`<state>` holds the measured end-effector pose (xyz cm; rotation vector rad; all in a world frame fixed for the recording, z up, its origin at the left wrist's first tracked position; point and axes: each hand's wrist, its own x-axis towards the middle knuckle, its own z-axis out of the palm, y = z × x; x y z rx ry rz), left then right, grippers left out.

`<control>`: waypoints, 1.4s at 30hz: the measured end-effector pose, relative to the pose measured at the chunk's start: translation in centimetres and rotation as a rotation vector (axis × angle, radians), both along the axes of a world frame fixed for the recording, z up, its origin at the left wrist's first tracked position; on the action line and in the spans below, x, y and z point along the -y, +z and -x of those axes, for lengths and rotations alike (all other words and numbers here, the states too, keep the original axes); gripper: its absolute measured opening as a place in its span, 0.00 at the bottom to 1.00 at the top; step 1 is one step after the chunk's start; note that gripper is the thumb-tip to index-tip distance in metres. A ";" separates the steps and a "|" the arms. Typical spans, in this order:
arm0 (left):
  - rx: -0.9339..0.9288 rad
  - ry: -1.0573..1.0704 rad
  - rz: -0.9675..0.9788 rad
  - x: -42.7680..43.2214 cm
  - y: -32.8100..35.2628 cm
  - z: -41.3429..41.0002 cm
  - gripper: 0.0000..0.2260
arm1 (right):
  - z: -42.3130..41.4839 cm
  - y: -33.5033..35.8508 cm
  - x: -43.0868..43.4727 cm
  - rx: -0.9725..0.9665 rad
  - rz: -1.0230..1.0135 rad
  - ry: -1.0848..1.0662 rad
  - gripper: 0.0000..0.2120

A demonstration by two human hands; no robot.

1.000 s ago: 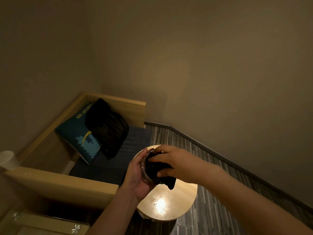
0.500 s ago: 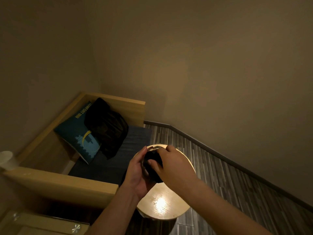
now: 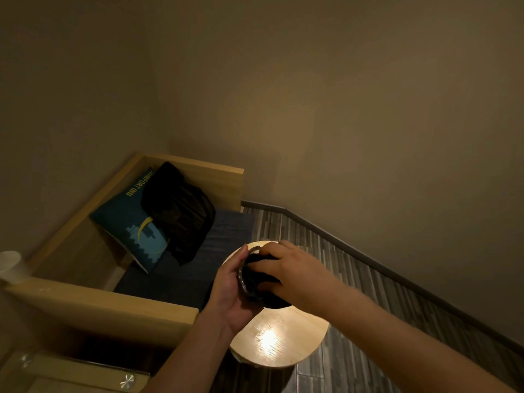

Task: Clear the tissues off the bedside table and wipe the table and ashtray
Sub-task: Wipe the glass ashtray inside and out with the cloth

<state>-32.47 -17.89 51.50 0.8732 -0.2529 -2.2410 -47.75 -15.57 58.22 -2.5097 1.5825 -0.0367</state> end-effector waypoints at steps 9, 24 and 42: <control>0.038 0.071 -0.045 -0.1 -0.4 0.9 0.21 | -2.3 -1.8 -0.4 0.118 0.018 -0.399 0.19; 0.066 0.096 -0.023 0.1 -0.9 0.8 0.24 | -0.2 -2.5 -0.9 0.087 -0.016 -0.068 0.38; 0.027 -0.005 -0.052 -0.5 -2.8 1.9 0.22 | 1.9 -2.5 0.8 0.334 -0.478 -0.086 0.16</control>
